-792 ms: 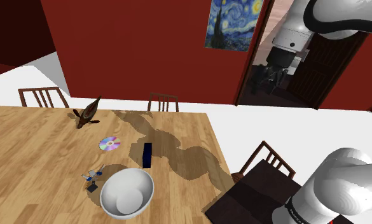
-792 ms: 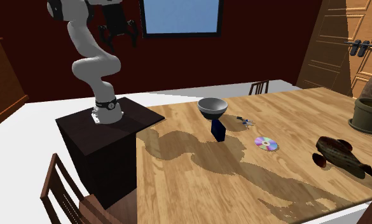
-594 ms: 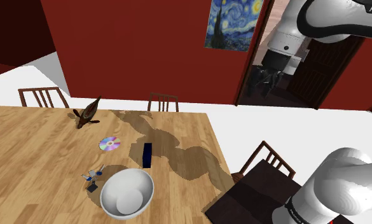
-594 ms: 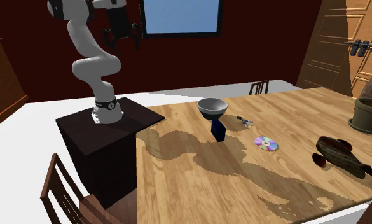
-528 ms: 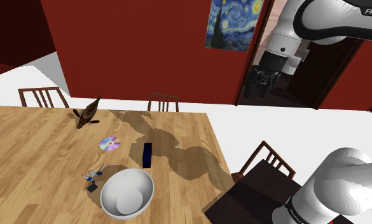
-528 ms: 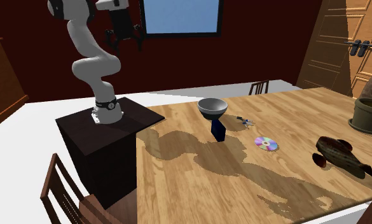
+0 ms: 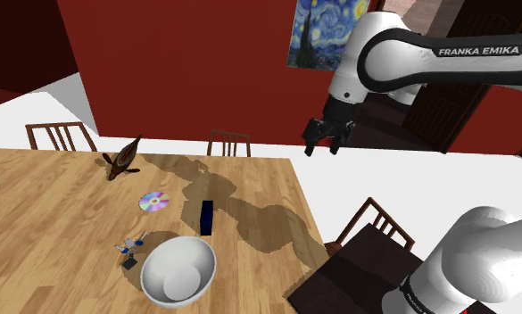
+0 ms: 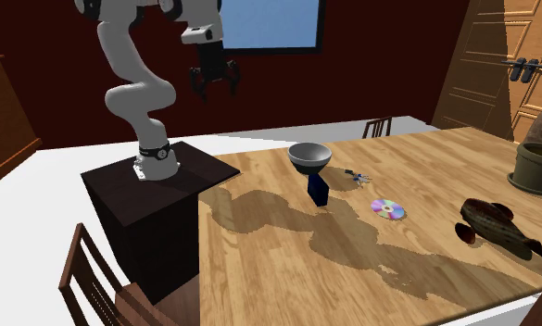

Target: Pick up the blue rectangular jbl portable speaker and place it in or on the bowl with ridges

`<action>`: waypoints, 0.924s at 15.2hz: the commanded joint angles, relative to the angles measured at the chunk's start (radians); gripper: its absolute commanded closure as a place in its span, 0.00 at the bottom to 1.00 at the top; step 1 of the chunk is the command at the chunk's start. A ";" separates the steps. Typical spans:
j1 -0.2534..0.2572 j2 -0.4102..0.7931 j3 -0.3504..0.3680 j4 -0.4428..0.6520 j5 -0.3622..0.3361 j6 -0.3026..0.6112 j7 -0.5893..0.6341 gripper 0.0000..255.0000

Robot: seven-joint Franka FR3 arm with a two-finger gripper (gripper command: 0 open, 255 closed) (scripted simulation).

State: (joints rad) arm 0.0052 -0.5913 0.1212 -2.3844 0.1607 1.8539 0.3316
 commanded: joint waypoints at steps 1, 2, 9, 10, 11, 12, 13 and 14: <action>0.005 0.062 0.037 0.013 0.008 0.052 0.046 0.00; 0.006 0.091 0.054 0.017 0.009 0.079 0.066 0.00; 0.009 0.325 0.161 0.082 -0.018 0.246 0.224 0.00; 0.009 0.362 0.175 0.096 -0.029 0.267 0.248 0.00; 0.010 0.400 0.188 0.113 -0.041 0.287 0.274 0.00; 0.010 0.439 0.199 0.130 -0.055 0.306 0.301 0.00; 0.011 0.478 0.210 0.149 -0.071 0.323 0.328 0.00; 0.013 0.518 0.219 0.170 -0.089 0.339 0.355 0.00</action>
State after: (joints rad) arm 0.0186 -0.1112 0.3321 -2.2300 0.0878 2.1738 0.6614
